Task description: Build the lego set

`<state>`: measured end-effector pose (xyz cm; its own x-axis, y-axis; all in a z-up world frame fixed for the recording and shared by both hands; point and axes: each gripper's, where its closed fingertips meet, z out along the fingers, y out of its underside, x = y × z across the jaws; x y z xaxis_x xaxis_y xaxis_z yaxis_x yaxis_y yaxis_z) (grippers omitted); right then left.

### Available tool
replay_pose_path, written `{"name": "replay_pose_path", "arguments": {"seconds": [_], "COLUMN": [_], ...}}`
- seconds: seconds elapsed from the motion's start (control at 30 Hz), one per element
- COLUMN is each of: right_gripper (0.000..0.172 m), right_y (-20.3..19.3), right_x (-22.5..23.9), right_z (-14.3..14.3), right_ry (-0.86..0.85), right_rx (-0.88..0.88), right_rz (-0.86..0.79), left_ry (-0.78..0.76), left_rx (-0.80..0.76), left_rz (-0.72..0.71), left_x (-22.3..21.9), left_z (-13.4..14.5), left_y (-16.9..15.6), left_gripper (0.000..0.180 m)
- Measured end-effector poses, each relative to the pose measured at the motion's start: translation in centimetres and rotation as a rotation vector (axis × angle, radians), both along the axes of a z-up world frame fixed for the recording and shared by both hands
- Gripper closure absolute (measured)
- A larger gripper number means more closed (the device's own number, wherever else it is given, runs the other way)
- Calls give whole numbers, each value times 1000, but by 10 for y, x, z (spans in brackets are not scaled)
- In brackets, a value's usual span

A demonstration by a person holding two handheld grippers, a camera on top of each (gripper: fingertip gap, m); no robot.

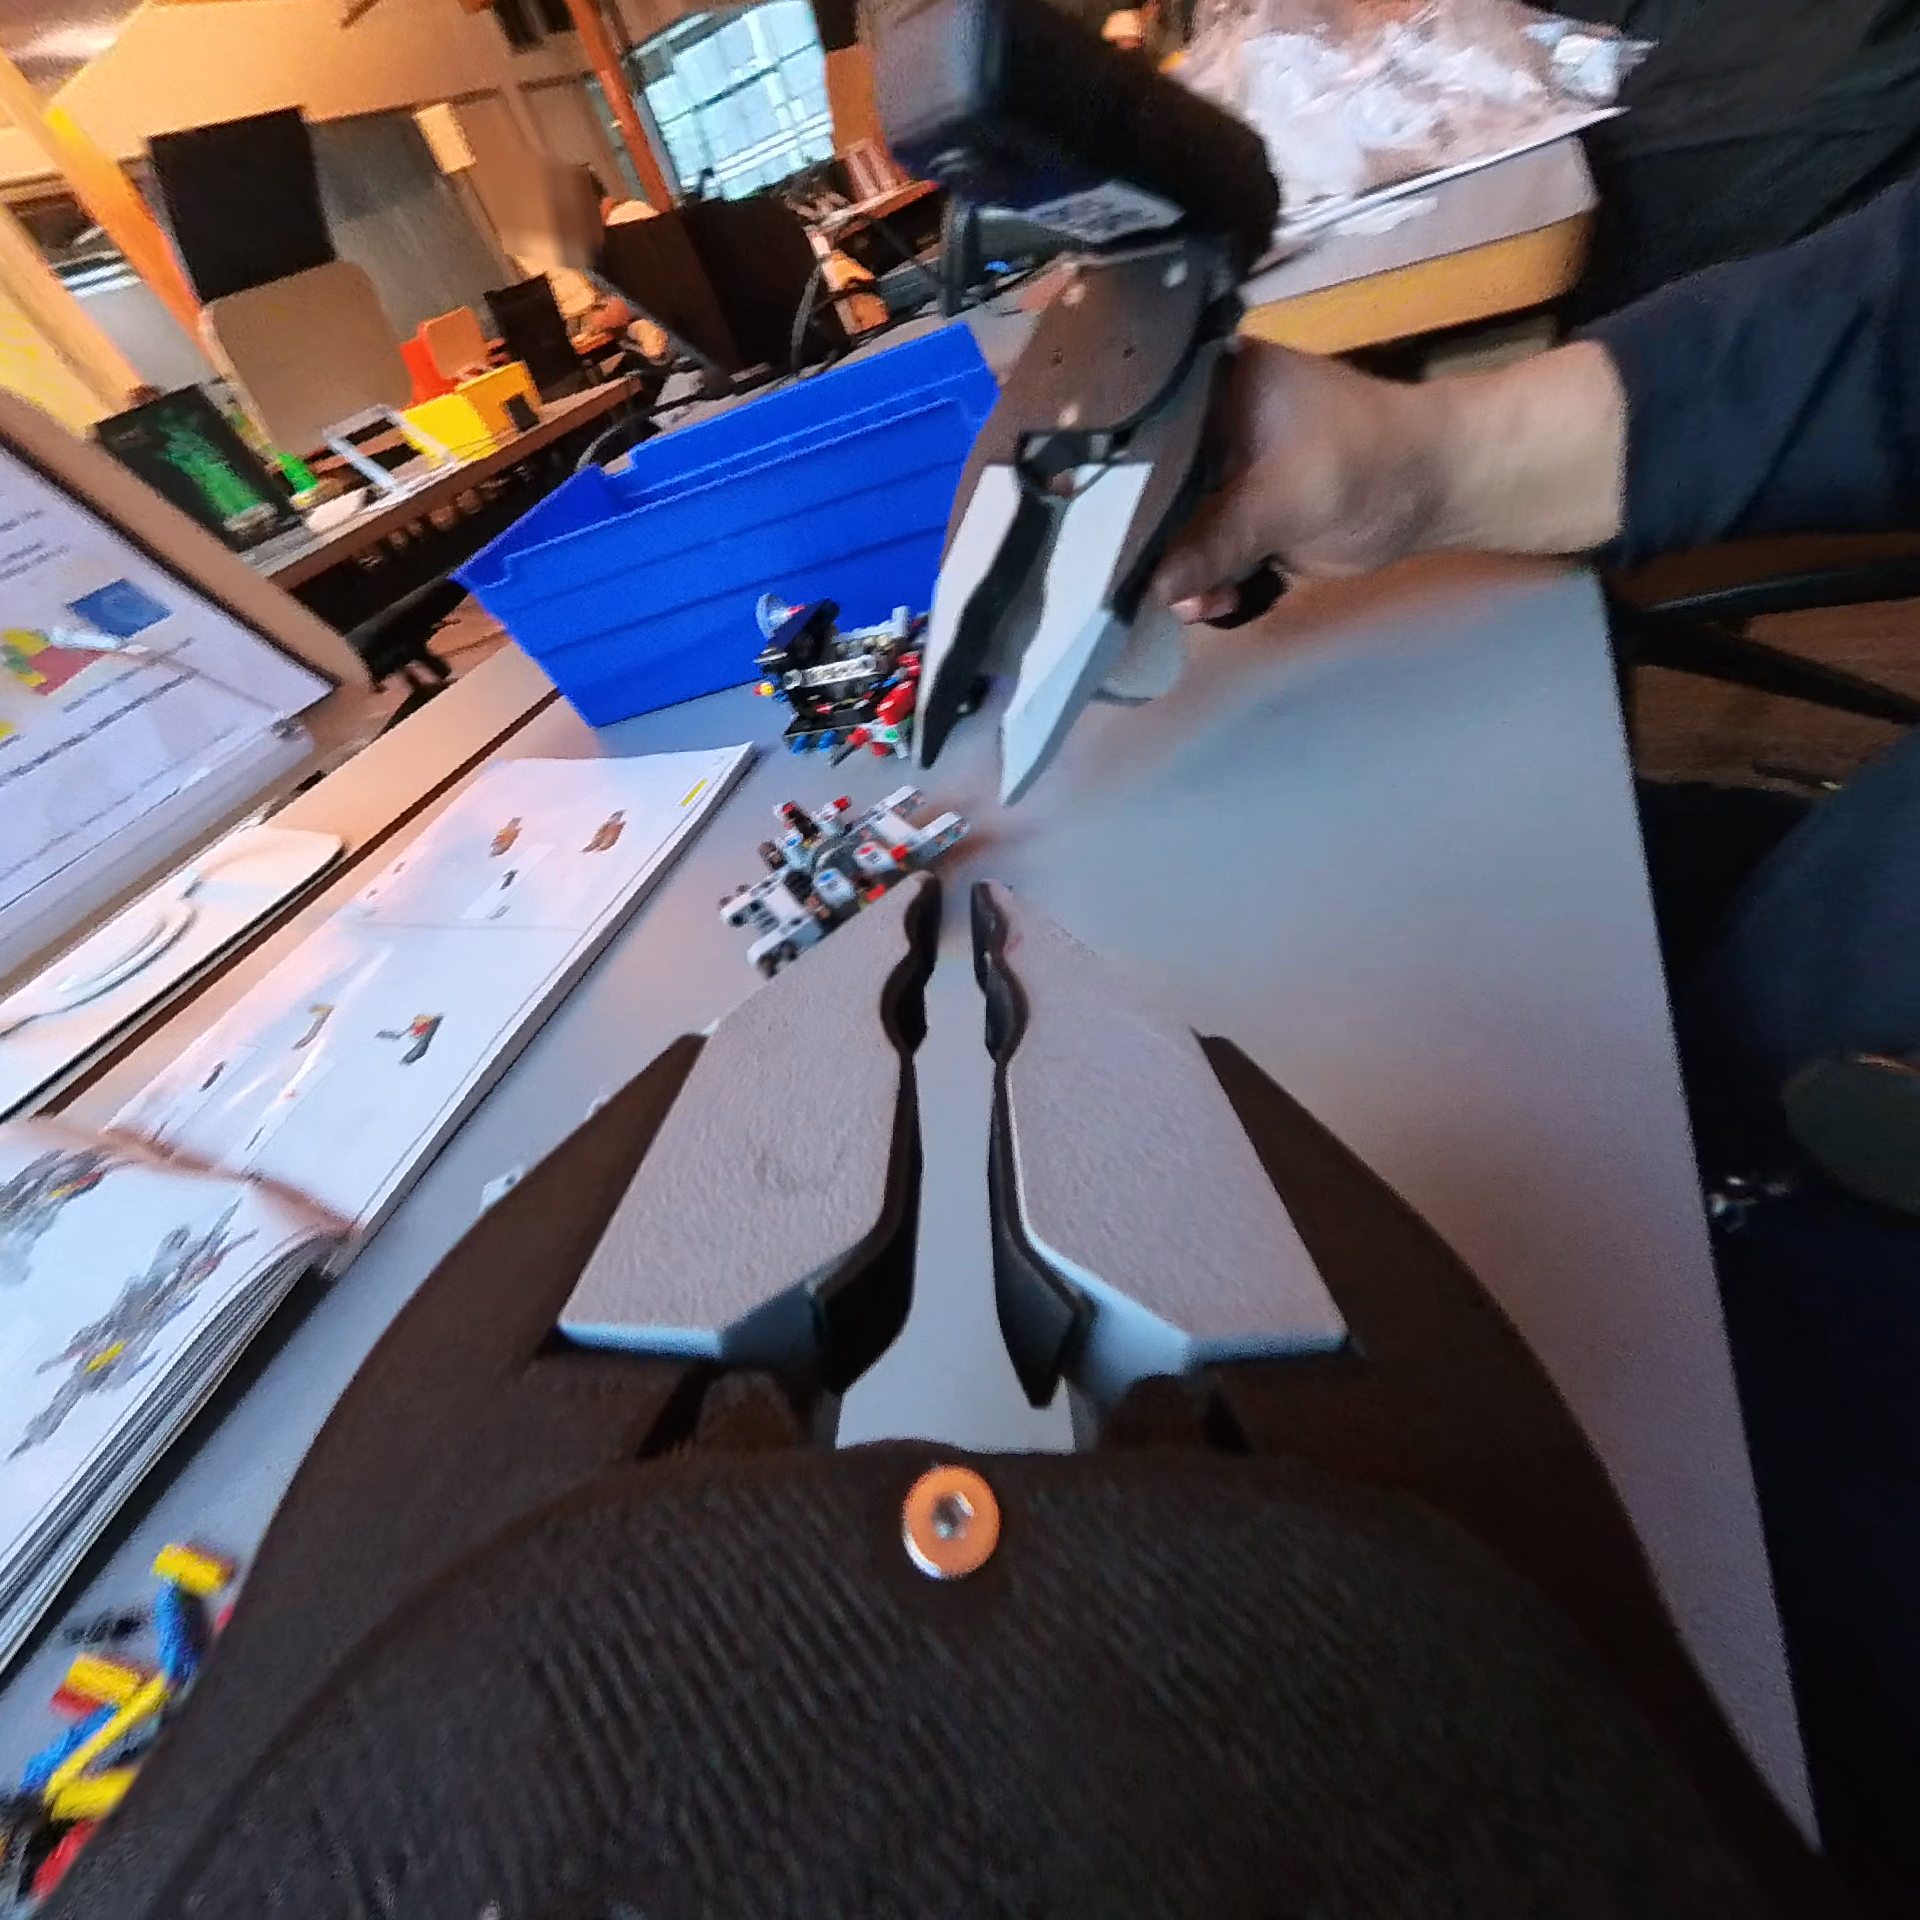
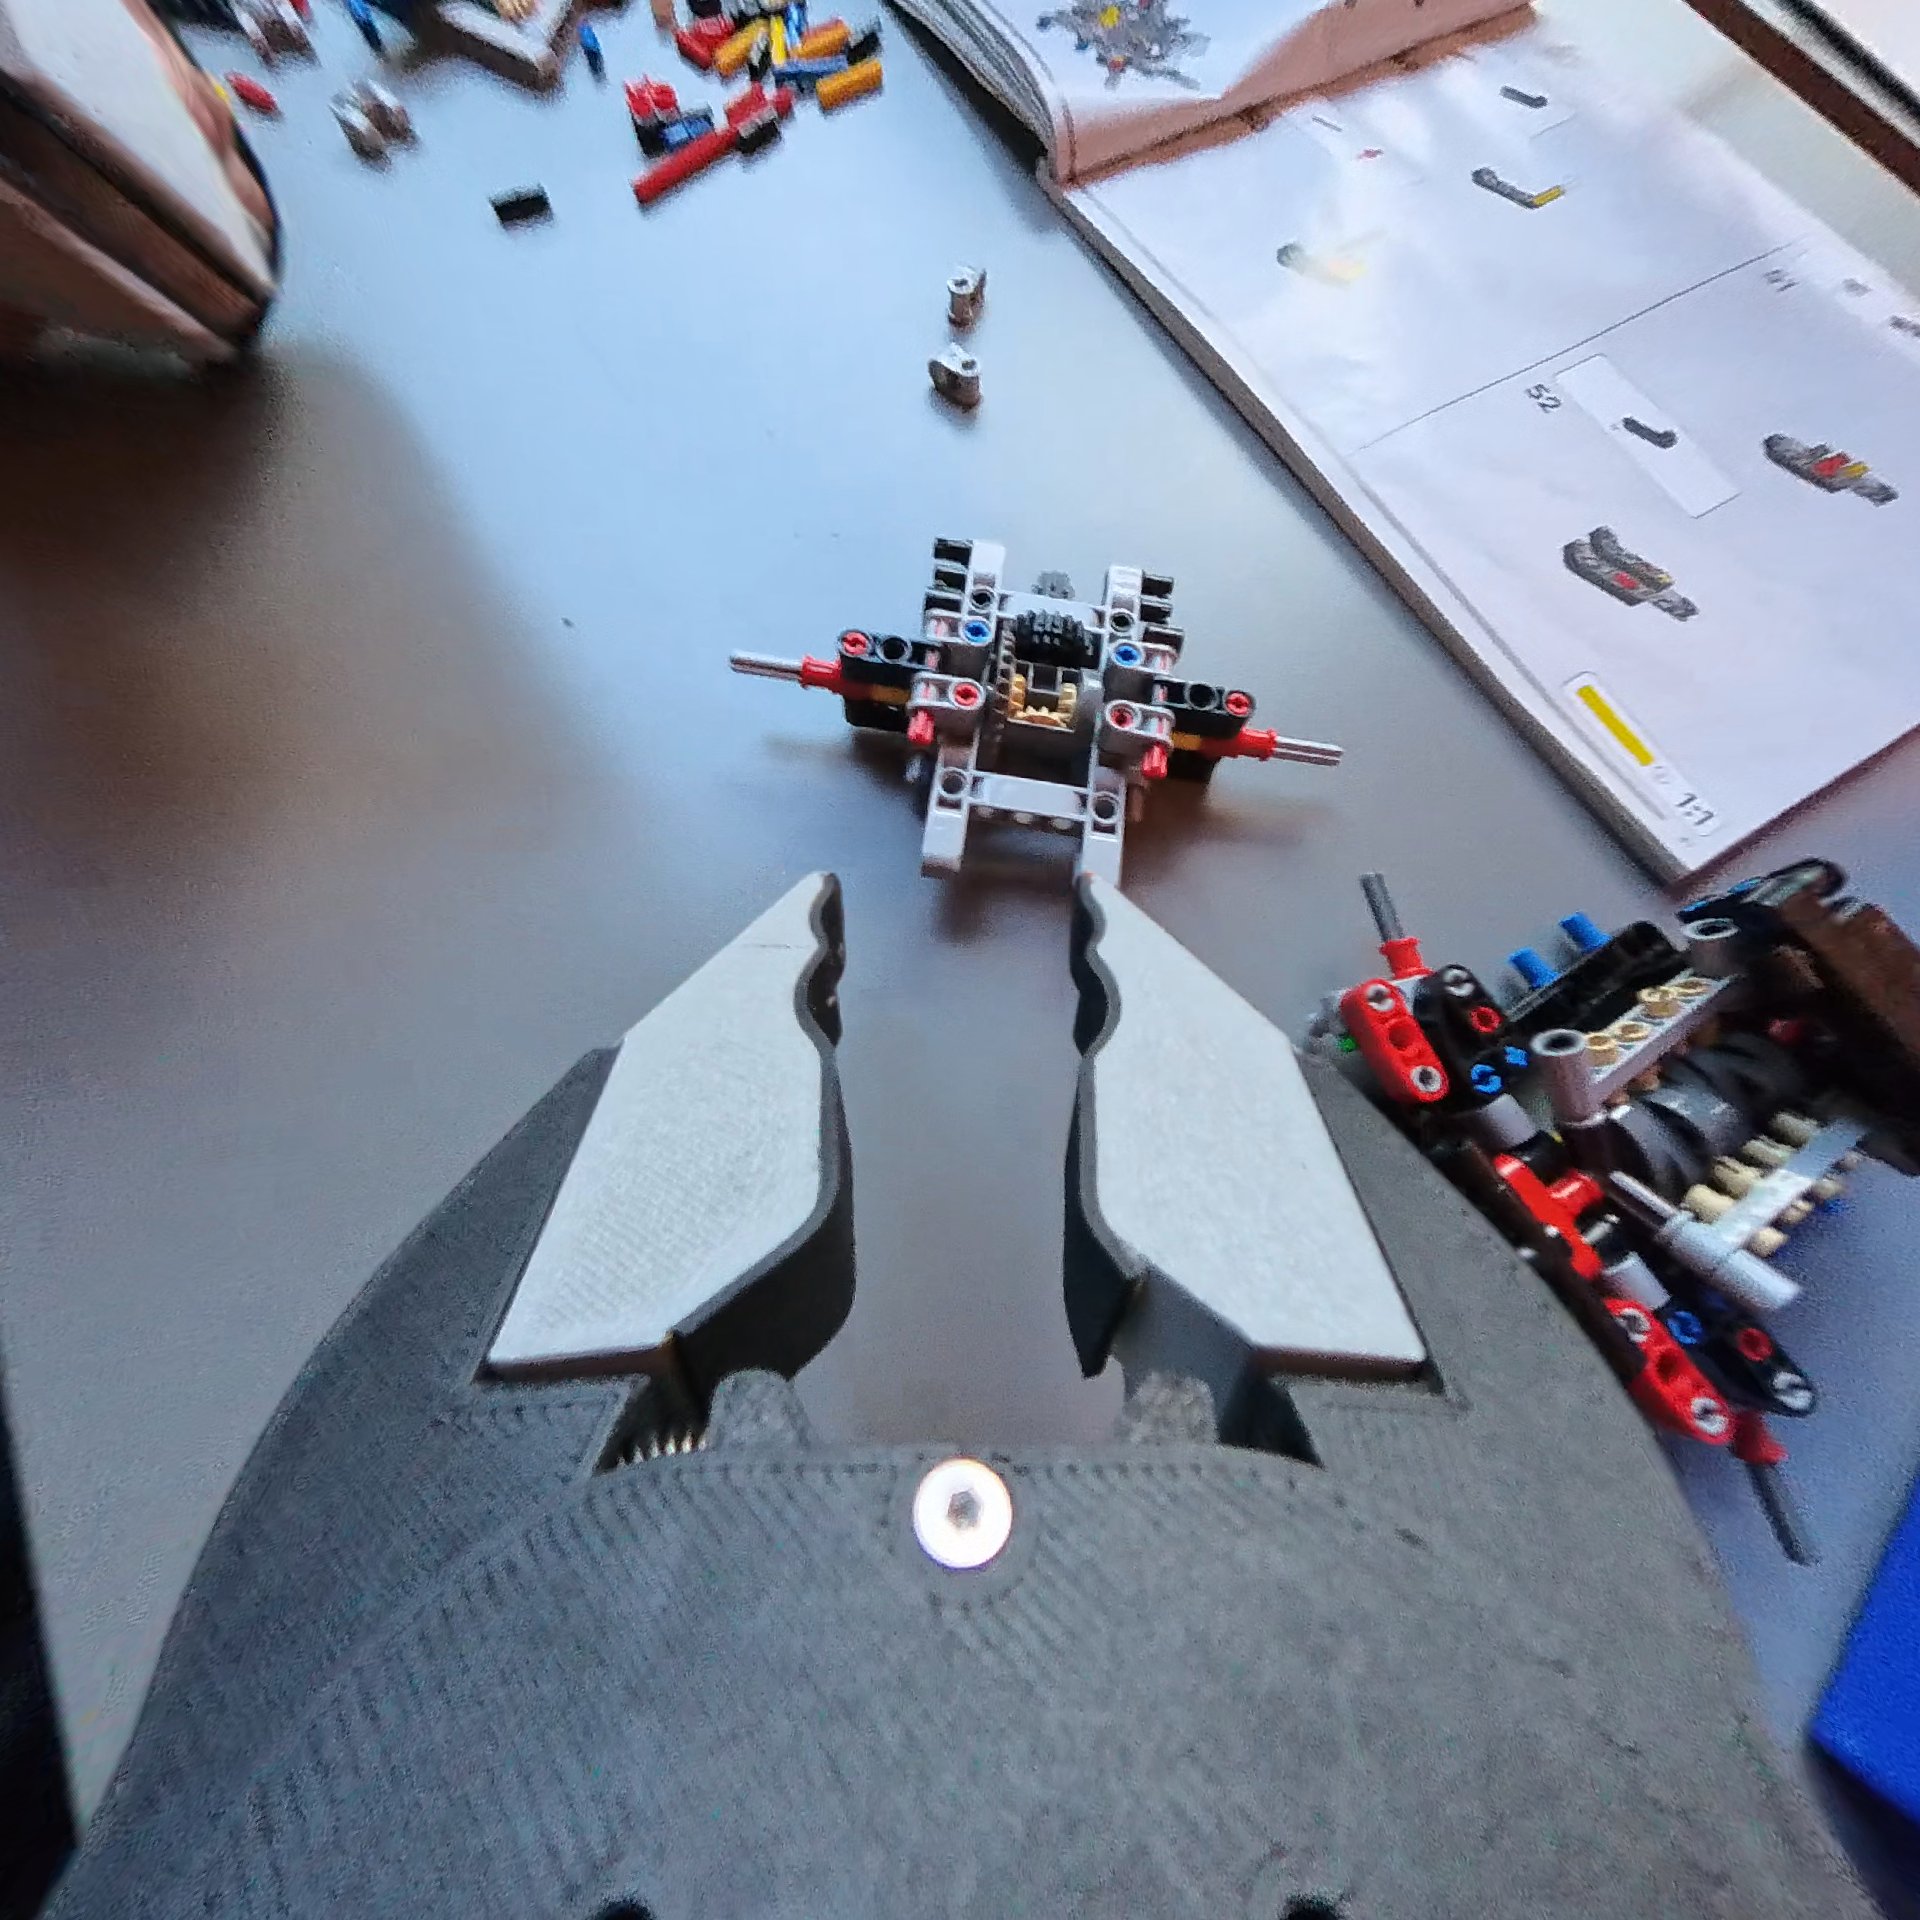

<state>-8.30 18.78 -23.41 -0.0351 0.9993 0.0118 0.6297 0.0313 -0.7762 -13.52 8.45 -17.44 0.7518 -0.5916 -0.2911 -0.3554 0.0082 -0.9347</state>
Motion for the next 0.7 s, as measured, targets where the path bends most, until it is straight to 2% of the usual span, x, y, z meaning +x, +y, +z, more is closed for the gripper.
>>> {"name": "replay_pose_path", "arguments": {"seconds": [0.07,0.17,0.33,0.4,0.5,0.57,0.7], "right_gripper": [133,136,137,136,136,137,125], "right_y": [3,-4,-25,-27,-16,0,39], "right_x": [0,-7,-32,-41,-50,-59,-87], "right_z": [-6,-13,-8,4,37,63,98], "right_ry": [-30,-61,-22,21,113,201,370], "right_rx": [52,34,-16,4,55,78,96], "right_rz": [7,45,135,168,181,153,64], "left_ry": [57,143,108,82,77,93,104], "left_rx": [3,7,39,46,39,83,83], "left_rz": [-59,-140,-230,-249,-260,-253,-266], "left_x": [10,21,37,41,39,35,41], "left_z": [-2,0,16,18,18,18,14], "left_y": [5,21,59,68,68,63,59], "left_gripper": [176,175,176,178,178,180,180]}}
